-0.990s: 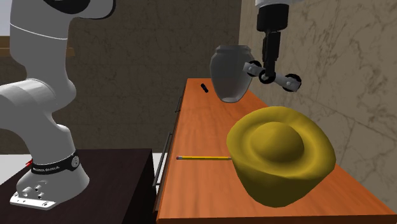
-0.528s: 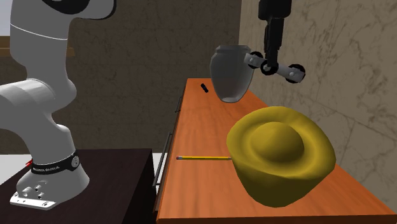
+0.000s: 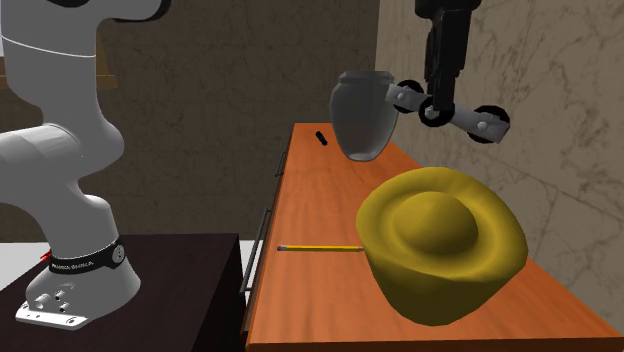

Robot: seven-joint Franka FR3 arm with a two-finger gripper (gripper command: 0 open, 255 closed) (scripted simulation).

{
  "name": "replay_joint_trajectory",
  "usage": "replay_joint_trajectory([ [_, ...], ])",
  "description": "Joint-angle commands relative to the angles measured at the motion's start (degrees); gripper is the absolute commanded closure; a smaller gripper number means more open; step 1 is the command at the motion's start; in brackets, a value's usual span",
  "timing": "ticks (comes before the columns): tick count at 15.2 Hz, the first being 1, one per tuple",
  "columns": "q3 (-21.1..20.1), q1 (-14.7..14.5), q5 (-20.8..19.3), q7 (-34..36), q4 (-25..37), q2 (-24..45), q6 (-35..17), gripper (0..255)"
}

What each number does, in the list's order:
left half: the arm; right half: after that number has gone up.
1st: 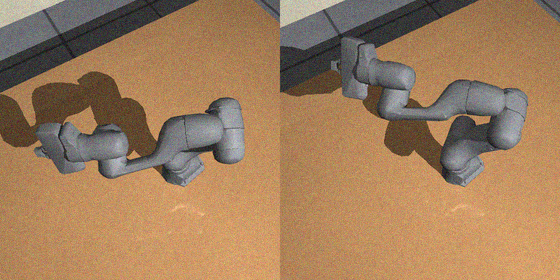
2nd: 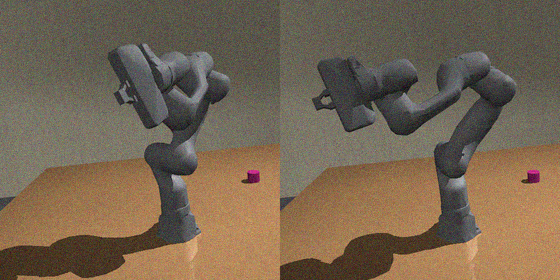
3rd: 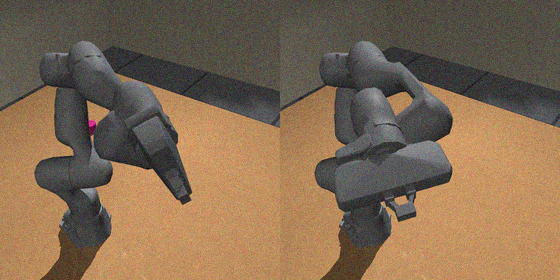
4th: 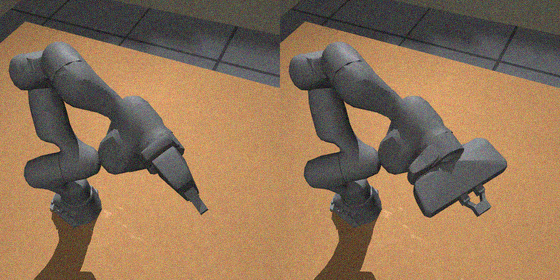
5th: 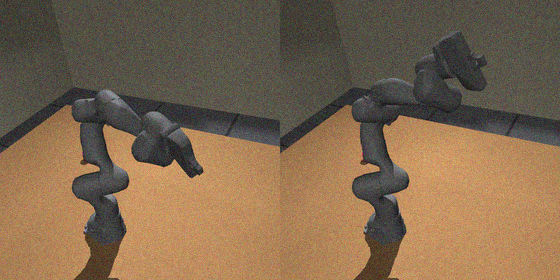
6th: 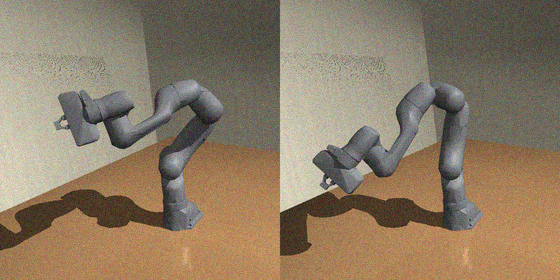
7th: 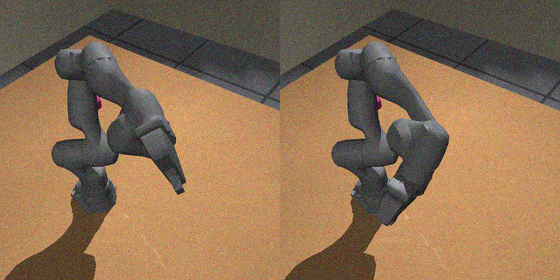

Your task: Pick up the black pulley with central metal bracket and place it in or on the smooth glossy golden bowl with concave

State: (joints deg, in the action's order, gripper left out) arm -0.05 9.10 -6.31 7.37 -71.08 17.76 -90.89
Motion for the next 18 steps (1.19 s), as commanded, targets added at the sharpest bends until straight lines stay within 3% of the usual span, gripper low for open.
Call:
replay_joint_trajectory([
  [1, 0.8, 1.7, 0.3, -2.4, -1.6, -1.0, -0.9, 255],
  [6, 2.9, 6.0, 1.2, -8.8, -1.6, -1.1, -1.5, 255],
  [18, 2.9, 6.0, 1.0, -7.8, -13.6, -3.0, -11.6, 255],
])
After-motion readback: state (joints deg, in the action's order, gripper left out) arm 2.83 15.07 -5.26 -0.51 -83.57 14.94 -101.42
